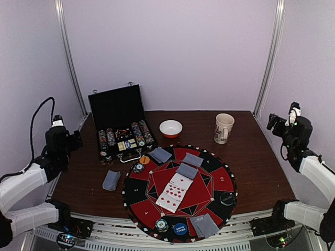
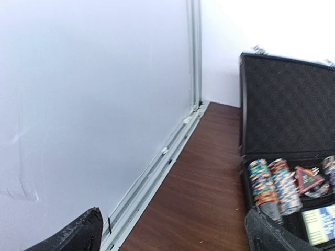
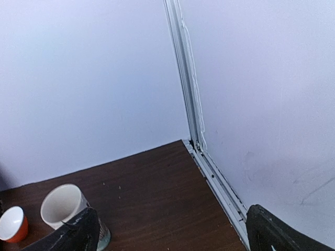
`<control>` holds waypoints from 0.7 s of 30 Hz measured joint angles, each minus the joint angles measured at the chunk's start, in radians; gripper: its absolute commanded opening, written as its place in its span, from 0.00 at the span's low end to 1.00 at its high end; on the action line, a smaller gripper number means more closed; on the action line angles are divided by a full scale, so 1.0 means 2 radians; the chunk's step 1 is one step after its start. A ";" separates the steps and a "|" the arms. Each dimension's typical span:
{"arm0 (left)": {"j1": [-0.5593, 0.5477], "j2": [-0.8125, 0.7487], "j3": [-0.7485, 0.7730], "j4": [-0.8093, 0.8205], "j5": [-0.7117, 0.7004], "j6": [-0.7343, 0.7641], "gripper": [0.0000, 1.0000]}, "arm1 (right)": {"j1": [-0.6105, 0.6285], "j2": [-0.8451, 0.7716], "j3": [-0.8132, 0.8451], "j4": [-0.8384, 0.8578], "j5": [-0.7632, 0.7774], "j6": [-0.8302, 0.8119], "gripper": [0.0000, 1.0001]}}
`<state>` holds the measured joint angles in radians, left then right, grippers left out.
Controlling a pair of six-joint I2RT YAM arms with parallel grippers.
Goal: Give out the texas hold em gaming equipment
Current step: Reset both arms
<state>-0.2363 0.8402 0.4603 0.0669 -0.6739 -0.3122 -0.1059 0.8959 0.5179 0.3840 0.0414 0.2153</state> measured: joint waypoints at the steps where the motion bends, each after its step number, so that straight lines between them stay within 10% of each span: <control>1: 0.000 0.000 -0.029 0.031 -0.009 0.003 0.98 | 0.000 -0.003 -0.031 0.030 0.000 -0.004 1.00; 12: 0.000 0.039 -0.215 0.323 -0.014 0.065 0.98 | 0.000 0.080 -0.180 0.289 -0.004 -0.018 1.00; 21: 0.000 0.168 -0.224 0.526 0.024 0.128 0.98 | 0.004 0.191 -0.206 0.409 -0.033 -0.026 1.00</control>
<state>-0.2363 1.1755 0.0113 1.1194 -0.6266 -0.0566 -0.0978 1.2778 0.1066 1.2011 -0.0238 0.1627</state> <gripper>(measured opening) 0.983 1.000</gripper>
